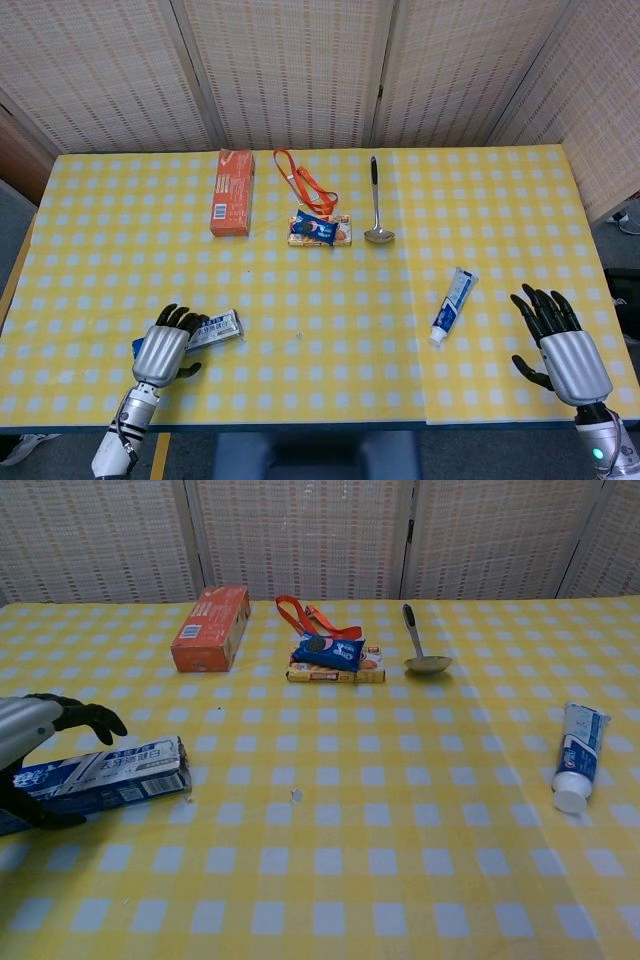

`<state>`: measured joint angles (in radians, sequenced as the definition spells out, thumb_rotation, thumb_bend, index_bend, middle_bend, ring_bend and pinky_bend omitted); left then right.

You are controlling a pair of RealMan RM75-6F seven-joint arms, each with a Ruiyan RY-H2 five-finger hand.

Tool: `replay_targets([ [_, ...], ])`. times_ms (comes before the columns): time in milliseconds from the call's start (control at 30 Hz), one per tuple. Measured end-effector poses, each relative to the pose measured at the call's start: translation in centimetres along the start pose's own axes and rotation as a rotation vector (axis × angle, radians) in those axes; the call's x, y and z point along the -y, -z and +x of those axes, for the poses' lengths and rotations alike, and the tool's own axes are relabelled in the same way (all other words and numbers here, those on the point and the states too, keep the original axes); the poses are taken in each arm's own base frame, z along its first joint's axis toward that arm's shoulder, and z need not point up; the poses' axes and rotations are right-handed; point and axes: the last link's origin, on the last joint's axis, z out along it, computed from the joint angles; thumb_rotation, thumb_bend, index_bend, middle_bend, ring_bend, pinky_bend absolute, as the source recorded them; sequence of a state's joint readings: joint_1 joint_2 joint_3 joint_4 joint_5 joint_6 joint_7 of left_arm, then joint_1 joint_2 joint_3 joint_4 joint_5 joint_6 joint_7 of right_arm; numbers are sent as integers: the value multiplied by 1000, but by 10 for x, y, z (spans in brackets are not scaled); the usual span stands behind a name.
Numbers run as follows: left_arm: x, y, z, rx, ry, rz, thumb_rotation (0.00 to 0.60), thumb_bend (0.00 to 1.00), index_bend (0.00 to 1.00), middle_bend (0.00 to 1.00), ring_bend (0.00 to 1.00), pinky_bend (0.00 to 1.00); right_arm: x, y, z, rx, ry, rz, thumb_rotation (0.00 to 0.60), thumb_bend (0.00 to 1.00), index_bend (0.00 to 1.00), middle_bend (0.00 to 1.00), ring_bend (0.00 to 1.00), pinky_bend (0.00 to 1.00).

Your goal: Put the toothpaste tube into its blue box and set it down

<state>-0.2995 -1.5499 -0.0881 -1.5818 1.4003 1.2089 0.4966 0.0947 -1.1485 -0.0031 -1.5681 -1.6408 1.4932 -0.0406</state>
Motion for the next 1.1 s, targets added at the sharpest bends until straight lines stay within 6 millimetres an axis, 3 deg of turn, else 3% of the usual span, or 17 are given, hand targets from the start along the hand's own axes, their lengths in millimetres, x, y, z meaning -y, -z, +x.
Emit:
replay_targets([
  [567,-8,-37,-8,30,43,32,600,165,322,331,239,176,-6,-7,0,0,-3,-33,600,287,0,0,0,45],
  [1100,-7,-54,-14,66,63,24,600,165,403,409,308,204,-8,-9,-2,9,-1,-54,600,287,0,0,0,45],
])
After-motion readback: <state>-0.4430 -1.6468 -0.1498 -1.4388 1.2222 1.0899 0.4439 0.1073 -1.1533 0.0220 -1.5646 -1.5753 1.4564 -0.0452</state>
